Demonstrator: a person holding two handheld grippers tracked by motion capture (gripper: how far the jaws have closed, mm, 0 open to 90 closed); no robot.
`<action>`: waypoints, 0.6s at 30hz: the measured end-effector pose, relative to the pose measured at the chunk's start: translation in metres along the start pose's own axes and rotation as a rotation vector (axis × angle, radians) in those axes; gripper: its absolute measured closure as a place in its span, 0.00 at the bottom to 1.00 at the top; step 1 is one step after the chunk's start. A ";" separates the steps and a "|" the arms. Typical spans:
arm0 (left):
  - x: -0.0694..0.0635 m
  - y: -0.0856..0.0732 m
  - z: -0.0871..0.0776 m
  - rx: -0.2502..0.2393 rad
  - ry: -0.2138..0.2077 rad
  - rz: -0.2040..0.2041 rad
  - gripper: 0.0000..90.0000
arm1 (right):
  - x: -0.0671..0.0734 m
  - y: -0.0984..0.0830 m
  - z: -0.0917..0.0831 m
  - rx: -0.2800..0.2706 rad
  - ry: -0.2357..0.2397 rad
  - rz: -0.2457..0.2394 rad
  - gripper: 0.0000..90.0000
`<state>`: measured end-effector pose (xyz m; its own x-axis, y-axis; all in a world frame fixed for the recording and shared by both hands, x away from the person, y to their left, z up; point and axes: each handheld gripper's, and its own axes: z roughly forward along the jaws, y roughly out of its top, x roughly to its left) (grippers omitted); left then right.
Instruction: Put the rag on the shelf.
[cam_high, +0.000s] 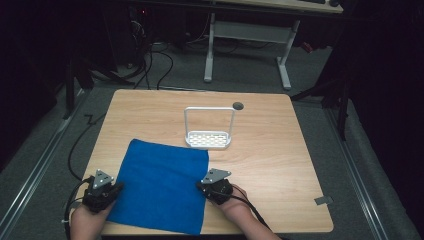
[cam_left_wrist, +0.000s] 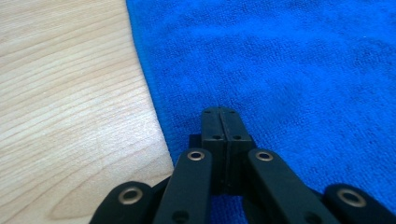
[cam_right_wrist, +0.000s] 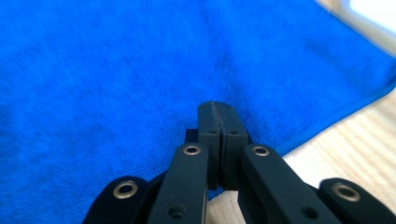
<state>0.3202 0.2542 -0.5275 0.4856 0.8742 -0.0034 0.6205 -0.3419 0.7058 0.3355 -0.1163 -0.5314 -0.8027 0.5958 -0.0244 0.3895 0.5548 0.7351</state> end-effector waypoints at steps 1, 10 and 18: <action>0.000 0.000 0.000 0.001 -0.007 0.002 1.00 | -0.001 0.000 -0.001 0.008 -0.001 -0.001 1.00; -0.026 0.006 0.005 0.001 -0.130 0.067 1.00 | -0.012 -0.022 -0.028 0.034 -0.049 0.022 1.00; -0.055 0.014 0.013 0.009 -0.216 0.138 0.99 | -0.023 -0.042 -0.051 0.037 -0.090 0.065 1.00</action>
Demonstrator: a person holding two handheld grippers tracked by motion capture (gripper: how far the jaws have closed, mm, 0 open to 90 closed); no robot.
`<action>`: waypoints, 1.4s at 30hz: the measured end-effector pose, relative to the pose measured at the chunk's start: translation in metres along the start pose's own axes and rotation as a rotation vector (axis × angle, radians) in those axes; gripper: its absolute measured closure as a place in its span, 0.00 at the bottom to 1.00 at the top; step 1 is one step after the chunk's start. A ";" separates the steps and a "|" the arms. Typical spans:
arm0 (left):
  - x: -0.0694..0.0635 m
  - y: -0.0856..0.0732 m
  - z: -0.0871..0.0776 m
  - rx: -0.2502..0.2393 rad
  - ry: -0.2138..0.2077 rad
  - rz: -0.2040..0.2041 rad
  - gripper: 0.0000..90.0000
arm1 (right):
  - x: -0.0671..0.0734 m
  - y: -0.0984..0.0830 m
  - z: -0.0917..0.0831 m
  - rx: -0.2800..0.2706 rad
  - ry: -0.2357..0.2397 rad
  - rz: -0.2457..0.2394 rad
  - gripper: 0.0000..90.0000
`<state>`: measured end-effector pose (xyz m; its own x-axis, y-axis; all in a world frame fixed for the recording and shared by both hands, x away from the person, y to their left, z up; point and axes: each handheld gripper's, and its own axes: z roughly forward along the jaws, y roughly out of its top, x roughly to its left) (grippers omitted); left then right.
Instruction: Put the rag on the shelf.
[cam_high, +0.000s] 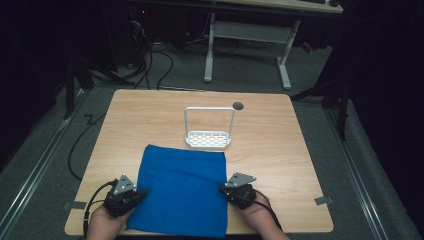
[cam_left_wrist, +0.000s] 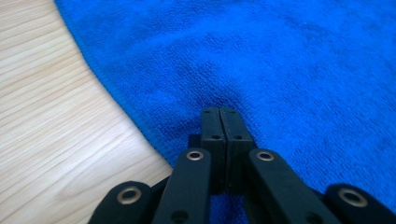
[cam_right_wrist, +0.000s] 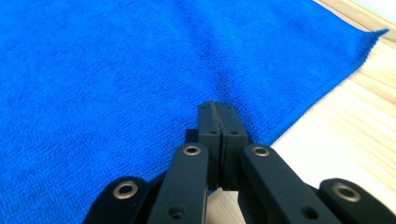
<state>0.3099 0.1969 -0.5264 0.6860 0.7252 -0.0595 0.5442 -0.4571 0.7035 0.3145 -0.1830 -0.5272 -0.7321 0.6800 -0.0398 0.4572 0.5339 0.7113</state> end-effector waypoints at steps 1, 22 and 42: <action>-0.003 0.002 0.002 0.003 -0.013 0.010 0.99 | -0.001 -0.002 -0.002 0.000 -0.005 0.011 1.00; -0.050 0.029 0.032 0.015 -0.173 0.152 0.97 | -0.039 -0.039 -0.038 -0.004 -0.137 0.130 0.99; -0.037 0.030 0.024 -0.128 -0.094 0.051 0.78 | -0.056 -0.048 -0.054 -0.069 -0.167 0.204 0.85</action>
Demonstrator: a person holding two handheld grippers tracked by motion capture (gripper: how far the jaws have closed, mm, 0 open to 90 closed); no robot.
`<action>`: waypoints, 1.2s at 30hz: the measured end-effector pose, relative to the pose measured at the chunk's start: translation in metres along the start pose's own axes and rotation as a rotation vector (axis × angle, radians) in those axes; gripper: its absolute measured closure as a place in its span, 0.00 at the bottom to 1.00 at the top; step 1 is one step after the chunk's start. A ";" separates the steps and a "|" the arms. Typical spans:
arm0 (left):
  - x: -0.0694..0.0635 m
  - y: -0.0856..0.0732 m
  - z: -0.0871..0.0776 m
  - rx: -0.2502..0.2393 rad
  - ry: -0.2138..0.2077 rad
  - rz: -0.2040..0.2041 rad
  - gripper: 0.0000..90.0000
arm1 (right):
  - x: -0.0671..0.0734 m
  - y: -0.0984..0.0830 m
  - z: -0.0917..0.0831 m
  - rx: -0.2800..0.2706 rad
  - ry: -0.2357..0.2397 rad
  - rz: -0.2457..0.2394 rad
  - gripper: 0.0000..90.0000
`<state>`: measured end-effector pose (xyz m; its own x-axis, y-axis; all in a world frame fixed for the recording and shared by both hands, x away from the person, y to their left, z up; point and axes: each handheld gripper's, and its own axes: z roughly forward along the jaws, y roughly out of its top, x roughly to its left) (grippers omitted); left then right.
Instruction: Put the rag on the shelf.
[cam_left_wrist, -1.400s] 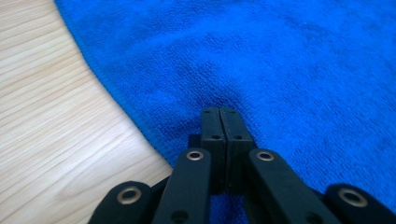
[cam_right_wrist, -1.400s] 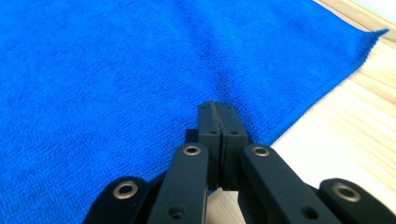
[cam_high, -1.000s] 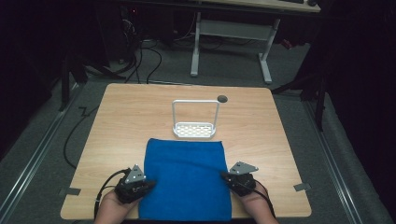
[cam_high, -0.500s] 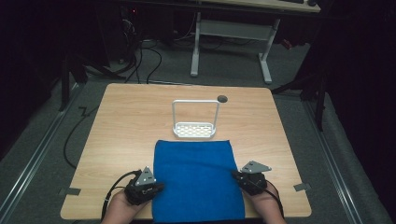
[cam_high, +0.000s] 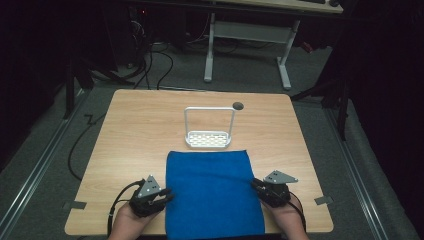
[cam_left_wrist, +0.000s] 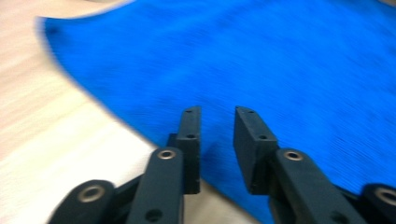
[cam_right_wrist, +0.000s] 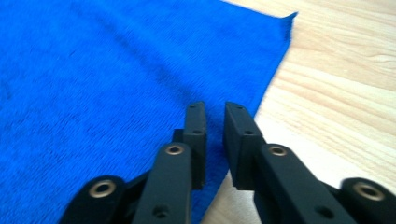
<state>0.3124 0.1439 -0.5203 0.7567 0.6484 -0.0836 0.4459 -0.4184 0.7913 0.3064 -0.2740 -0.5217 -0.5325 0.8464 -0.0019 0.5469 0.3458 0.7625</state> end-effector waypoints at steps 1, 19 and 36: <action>0.004 0.000 0.000 -0.012 0.015 -0.023 0.75 | -0.001 0.000 0.001 -0.004 0.001 0.005 0.84; 0.063 0.047 0.066 -0.022 0.260 -0.118 0.62 | -0.005 0.002 -0.001 -0.063 0.012 0.030 0.77; 0.079 0.054 0.084 0.016 0.169 -0.197 0.87 | -0.006 0.025 0.020 -0.089 -0.008 0.068 0.65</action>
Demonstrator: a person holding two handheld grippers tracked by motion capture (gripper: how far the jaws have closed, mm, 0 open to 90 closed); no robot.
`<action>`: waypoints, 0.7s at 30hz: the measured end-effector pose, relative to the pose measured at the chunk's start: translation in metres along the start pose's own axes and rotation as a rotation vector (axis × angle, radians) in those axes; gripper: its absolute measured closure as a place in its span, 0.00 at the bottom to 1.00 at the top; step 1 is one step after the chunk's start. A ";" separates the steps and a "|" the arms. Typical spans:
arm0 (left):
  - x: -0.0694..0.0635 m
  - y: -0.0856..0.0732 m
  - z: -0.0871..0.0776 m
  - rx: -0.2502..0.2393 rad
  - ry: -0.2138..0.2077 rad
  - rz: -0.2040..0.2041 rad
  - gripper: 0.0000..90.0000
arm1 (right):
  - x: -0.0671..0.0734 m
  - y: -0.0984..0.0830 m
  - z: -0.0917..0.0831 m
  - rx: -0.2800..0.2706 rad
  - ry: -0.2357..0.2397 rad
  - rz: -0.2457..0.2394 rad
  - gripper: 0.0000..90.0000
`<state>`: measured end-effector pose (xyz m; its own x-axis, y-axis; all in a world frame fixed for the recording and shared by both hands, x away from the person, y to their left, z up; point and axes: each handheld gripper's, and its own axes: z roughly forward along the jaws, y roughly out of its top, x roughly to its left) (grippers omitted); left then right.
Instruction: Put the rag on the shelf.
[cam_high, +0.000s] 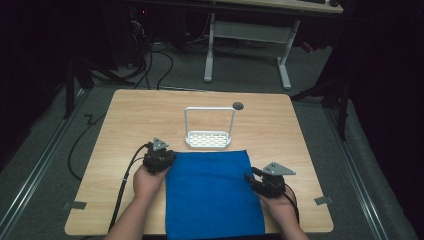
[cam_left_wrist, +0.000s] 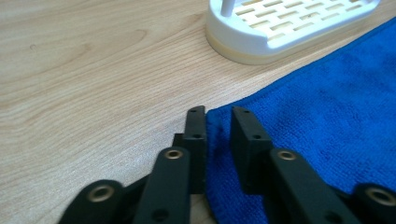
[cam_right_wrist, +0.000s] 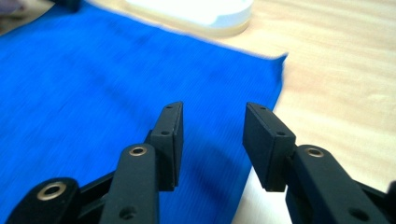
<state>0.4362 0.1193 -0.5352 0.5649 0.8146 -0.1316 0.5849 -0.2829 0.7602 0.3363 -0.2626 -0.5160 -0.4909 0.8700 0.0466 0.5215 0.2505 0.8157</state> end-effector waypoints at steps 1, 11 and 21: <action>0.003 0.000 0.000 0.001 -0.016 -0.020 0.89 | -0.002 0.006 0.005 0.002 -0.009 0.012 0.64; 0.004 0.000 0.000 0.000 -0.012 -0.037 0.96 | -0.034 0.039 0.066 0.112 -0.120 0.071 0.62; 0.002 0.000 0.000 0.003 -0.006 -0.019 0.96 | -0.032 0.038 0.075 0.131 -0.115 0.025 0.71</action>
<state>0.4377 0.1213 -0.5356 0.5575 0.8166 -0.1495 0.5969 -0.2691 0.7558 0.4243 -0.2488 -0.5301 -0.3976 0.9175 -0.0062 0.6226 0.2748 0.7327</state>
